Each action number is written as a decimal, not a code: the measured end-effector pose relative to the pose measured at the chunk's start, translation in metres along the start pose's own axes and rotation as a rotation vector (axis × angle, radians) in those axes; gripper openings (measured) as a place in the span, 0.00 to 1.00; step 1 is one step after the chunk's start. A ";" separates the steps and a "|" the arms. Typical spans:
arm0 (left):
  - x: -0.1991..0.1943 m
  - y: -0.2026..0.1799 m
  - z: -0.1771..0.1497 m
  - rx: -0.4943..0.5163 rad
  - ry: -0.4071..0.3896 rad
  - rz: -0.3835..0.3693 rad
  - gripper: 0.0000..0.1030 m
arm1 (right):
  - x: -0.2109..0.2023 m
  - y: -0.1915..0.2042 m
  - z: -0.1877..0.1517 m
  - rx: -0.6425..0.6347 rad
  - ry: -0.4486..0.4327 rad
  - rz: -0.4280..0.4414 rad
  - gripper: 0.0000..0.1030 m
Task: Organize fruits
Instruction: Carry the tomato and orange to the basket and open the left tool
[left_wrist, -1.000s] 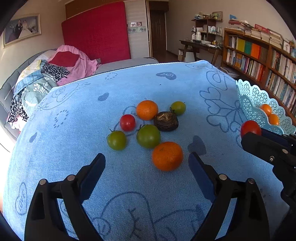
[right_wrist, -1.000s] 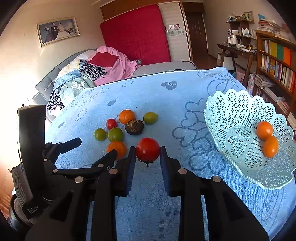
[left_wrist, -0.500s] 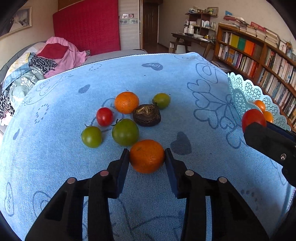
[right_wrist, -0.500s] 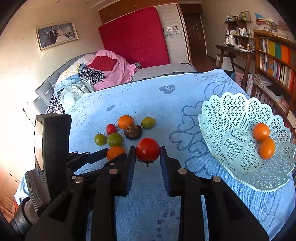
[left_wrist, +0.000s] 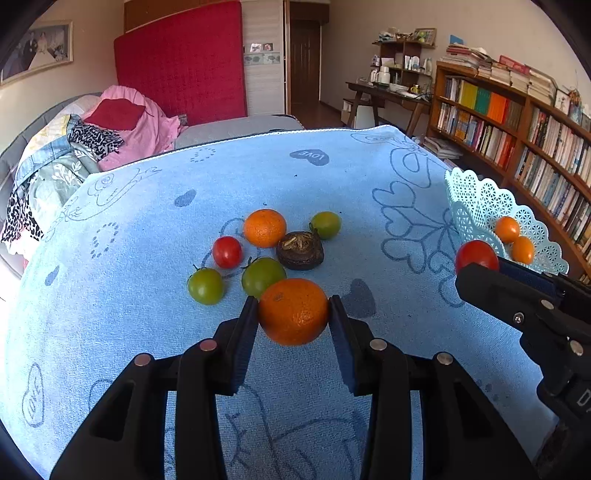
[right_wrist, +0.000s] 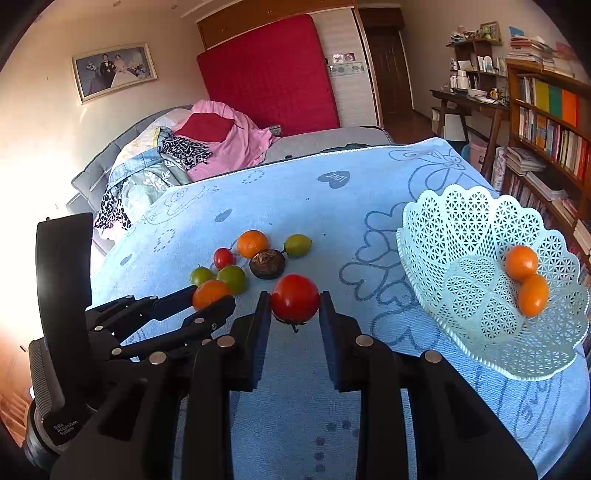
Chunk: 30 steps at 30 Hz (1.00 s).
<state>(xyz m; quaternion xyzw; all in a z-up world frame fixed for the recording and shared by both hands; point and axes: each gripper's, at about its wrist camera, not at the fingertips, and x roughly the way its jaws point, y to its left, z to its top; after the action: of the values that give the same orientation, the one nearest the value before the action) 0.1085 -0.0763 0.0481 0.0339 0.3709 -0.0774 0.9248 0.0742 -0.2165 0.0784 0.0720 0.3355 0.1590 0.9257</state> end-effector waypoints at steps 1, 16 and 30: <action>-0.003 0.000 0.001 0.000 -0.007 0.000 0.38 | -0.001 0.000 0.001 0.001 -0.004 0.000 0.27; -0.040 -0.032 0.031 0.049 -0.120 -0.040 0.38 | -0.047 -0.029 0.020 0.074 -0.126 -0.059 0.26; -0.024 -0.092 0.055 0.136 -0.111 -0.178 0.38 | -0.063 -0.101 0.031 0.234 -0.160 -0.190 0.26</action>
<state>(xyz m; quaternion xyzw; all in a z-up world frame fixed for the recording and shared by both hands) 0.1129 -0.1704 0.1041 0.0591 0.3144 -0.1859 0.9290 0.0734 -0.3337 0.1151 0.1597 0.2825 0.0245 0.9456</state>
